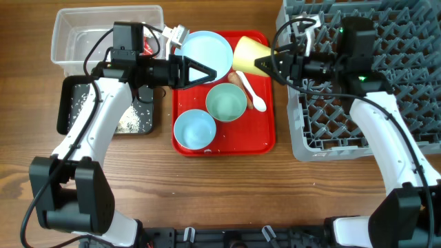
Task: Sort waste into correct bins and load items into the dishwasher rack
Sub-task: 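Carry the yellow cup right and place it upside down in the rack, then reach the right gripper to the green bowl on the red tray, then grasp the green bowl rim with the right gripper and lift it, then carry the green bowl right and lower it into the dish rack, then grasp the light-blue bowl on the red tray with the right gripper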
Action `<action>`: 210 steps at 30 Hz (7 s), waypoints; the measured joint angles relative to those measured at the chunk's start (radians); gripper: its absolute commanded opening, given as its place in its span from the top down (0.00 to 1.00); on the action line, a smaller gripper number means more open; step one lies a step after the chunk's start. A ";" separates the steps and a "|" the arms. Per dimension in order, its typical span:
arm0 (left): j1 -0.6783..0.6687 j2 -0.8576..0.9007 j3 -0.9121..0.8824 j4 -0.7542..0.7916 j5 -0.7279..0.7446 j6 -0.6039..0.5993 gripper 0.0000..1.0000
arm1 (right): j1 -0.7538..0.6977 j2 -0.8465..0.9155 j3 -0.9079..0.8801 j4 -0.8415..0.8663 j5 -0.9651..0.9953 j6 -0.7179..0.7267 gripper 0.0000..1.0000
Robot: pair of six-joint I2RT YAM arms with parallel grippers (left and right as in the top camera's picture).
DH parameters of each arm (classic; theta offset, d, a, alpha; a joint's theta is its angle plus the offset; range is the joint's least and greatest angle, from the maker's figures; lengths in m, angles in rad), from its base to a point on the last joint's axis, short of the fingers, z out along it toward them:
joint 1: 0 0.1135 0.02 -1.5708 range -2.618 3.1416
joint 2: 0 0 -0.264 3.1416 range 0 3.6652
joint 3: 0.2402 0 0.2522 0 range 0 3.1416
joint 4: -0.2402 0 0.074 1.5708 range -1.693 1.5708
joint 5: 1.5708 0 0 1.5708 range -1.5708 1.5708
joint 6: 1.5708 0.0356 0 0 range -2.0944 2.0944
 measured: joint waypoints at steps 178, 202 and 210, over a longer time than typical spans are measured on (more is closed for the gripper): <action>-0.130 0.000 0.003 -0.227 -1.341 -0.180 0.00 | 0.291 0.344 0.444 -0.433 0.894 -0.090 0.00; 0.243 -0.256 0.158 -0.459 -1.273 -0.199 0.00 | 0.560 0.451 0.349 -0.634 0.798 0.368 0.36; 0.280 -0.251 0.158 -0.477 -1.273 -0.222 0.00 | 0.575 0.533 0.349 -0.642 0.846 0.400 0.84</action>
